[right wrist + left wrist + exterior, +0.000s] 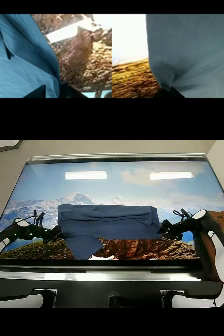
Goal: Fold the shirts.
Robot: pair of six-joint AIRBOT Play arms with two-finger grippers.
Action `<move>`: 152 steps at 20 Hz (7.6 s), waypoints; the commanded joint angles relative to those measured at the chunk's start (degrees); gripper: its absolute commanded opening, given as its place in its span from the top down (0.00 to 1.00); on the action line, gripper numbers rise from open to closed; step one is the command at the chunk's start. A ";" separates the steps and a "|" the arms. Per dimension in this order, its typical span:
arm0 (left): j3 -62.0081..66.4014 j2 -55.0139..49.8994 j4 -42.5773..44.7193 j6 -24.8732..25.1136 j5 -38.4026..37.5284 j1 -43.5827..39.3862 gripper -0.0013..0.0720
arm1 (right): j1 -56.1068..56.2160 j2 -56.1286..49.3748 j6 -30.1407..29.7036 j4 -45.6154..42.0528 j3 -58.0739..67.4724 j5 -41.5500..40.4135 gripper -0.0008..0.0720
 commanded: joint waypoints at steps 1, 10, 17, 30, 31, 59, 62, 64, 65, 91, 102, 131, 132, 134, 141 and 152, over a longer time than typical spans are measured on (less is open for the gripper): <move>1.25 0.28 -0.57 0.72 -1.84 0.11 0.94 | 2.10 -0.44 0.94 -0.17 0.13 0.50 0.80; 56.19 16.26 -0.44 0.37 -12.94 1.22 0.95 | 1.92 22.32 -10.21 -4.22 35.60 0.11 0.93; 68.96 40.98 6.80 -8.94 -1.57 1.51 0.95 | 1.92 47.45 -2.27 -20.31 54.07 -5.97 0.93; 61.35 28.85 8.74 -9.29 -22.75 1.40 0.95 | 2.10 28.13 0.39 -18.47 52.59 35.93 0.93; 57.46 25.16 8.74 -7.89 -25.73 0.96 0.95 | 2.10 23.39 0.55 -16.85 50.16 37.07 0.93; 35.63 -11.15 8.79 -1.01 -20.17 -5.62 0.95 | 12.70 -8.59 9.11 -23.26 32.46 20.59 0.93; 30.34 -11.30 10.88 -2.64 -24.00 -5.62 0.95 | 12.70 -9.46 8.83 -22.12 28.87 22.69 0.93; 26.80 -11.37 11.98 -2.60 -24.15 -5.35 0.95 | 12.70 -10.60 8.37 -22.14 27.61 22.69 0.93; 25.68 -11.47 12.02 -2.49 -23.96 -5.16 0.95 | 12.70 -11.13 8.35 -22.14 27.61 22.51 0.93; -21.46 22.84 11.02 1.55 -18.16 5.33 0.30 | 5.57 3.45 6.05 -21.66 13.64 28.50 0.31; -28.30 25.05 4.35 2.56 -9.79 5.31 0.37 | 5.57 8.15 4.37 -21.66 3.17 24.92 0.31; -20.92 28.72 3.48 5.79 -15.06 5.33 0.95 | 5.62 17.94 3.28 -11.21 -13.70 11.74 0.93; -17.59 29.97 3.48 5.46 -15.93 5.33 0.95 | 5.62 18.82 3.39 -11.19 -10.95 11.87 0.94; -9.97 31.10 3.50 0.96 -17.09 5.27 0.95 | 5.62 19.08 4.22 -11.21 -5.07 11.96 0.94; 11.76 12.74 3.69 -1.55 -13.00 3.34 0.95 | 9.33 3.67 7.26 -12.07 15.39 4.72 0.94; 23.30 -12.44 3.65 -0.87 -12.76 -0.55 0.86 | 10.62 -11.28 13.00 -7.74 22.47 0.68 0.72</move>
